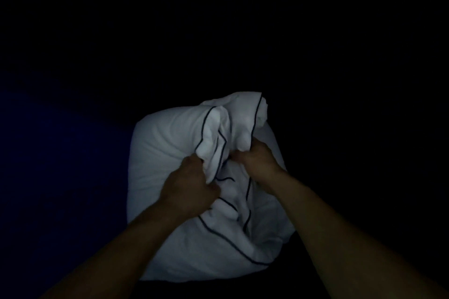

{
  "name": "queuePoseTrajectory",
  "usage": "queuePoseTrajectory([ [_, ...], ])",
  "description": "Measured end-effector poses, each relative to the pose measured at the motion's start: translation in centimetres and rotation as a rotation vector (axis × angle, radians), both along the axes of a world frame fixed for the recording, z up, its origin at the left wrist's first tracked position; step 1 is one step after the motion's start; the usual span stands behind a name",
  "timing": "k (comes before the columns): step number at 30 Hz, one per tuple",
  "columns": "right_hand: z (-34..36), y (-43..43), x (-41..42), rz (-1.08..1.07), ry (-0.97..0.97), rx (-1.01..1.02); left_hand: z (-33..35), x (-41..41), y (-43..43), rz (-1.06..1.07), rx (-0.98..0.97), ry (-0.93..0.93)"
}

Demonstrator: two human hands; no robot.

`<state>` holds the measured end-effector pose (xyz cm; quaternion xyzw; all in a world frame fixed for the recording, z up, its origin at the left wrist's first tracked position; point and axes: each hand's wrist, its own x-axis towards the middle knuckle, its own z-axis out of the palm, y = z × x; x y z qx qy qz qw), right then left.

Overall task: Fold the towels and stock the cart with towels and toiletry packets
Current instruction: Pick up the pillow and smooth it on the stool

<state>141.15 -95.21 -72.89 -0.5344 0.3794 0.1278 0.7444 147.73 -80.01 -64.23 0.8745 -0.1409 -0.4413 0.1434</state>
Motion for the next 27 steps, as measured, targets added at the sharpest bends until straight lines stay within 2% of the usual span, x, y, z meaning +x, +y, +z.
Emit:
queuePoseTrajectory([
  [4,0.0,-1.6,-0.4,0.008,0.048,0.219,-3.3,-3.2,-3.5,0.179,0.087,0.054],
  [8,-1.5,-2.7,-1.2,-0.088,0.090,0.337,-6.8,-3.6,-4.9,0.166,0.315,-0.189],
  [10,-3.1,-3.7,-1.6,-0.171,0.139,0.246,-8.3,-3.4,-5.1,0.103,0.369,-0.328],
  [11,-4.5,-4.4,-2.0,-0.193,0.193,0.124,-9.1,-3.2,-5.0,0.073,0.374,-0.369],
  [13,-7.6,-5.4,-3.3,-0.139,0.323,-0.158,-10.6,-2.6,-4.7,0.071,0.345,-0.401],
  [14,-8.9,-5.4,-4.1,-0.096,0.393,-0.215,-11.2,-2.3,-4.5,0.104,0.313,-0.404],
  [18,-12.6,-3.2,-6.6,-0.101,0.471,0.032,-12.7,-1.8,-3.1,0.252,0.120,-0.394],
  [21,-13.2,-0.7,-6.6,-0.191,0.441,0.055,-12.5,-1.4,-2.3,0.322,0.001,-0.334],
  [24,-10.7,0.8,-5.7,-0.243,0.383,0.044,-10.1,-0.2,-1.3,0.380,-0.030,-0.271],
  [27,-4.6,0.8,-5.1,-0.155,0.286,0.072,-4.2,1.1,0.0,0.473,-0.078,-0.187],
])
